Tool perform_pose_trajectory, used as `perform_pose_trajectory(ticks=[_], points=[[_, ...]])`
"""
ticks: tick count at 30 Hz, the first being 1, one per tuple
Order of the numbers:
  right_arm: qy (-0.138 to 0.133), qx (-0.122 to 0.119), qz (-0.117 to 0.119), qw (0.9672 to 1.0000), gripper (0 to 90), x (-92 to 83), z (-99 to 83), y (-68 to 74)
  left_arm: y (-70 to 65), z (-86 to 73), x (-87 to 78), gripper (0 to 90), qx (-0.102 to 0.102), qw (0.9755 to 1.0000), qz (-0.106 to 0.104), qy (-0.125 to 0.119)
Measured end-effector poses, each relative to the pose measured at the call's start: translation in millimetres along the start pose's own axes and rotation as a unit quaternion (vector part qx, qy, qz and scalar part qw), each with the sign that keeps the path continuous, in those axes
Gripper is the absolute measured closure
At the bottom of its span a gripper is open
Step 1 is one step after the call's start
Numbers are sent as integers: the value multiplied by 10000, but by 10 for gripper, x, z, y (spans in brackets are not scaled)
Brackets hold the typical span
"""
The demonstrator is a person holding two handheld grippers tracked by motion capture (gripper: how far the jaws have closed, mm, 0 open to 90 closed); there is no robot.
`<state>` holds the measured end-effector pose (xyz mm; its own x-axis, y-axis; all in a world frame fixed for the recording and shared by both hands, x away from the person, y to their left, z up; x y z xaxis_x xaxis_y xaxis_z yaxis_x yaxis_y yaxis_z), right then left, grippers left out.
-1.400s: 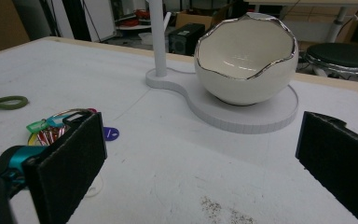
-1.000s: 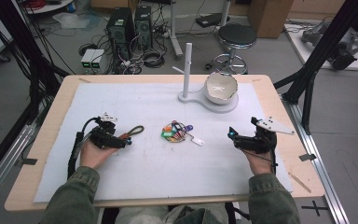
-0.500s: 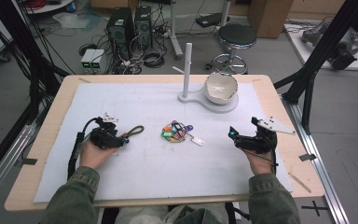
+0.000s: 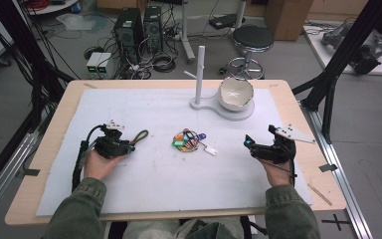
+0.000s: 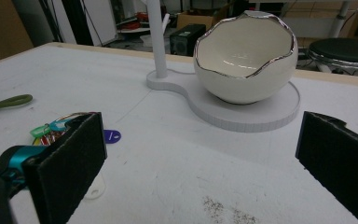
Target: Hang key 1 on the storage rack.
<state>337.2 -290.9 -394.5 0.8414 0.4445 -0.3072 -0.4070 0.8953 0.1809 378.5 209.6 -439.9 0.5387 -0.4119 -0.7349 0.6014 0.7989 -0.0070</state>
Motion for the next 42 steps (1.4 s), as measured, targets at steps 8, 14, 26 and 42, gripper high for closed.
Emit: perform_pose_trajectory(ticks=[8,14,26,42], points=[[9,6,-3,10000,8,-2,-1,8,-42,33,-70,733,75,9997,-89,-197],[14,0,-19,10000,8,-6,-1,13,32,56,-187,732,-311,9990,-211,-235],[-4,-2,-75,10000,8,-15,-7,4,223,42,-397,732,-893,9938,-146,-651],[-55,58,-85,9999,8,-39,0,-3,264,521,-586,731,-898,9931,-28,-753]])
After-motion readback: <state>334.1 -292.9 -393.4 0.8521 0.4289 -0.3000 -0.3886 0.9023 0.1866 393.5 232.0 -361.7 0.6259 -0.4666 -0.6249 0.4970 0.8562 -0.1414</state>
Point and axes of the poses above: each handheld gripper's, and its own axes: x roughly forward along the jaws, z roughly out of its top, y roughly to its left, the point moved 1 cm from there along x, roughly forward along the jaws, and after that the axes turned 7 degrees about x, right-handed, at the moved point
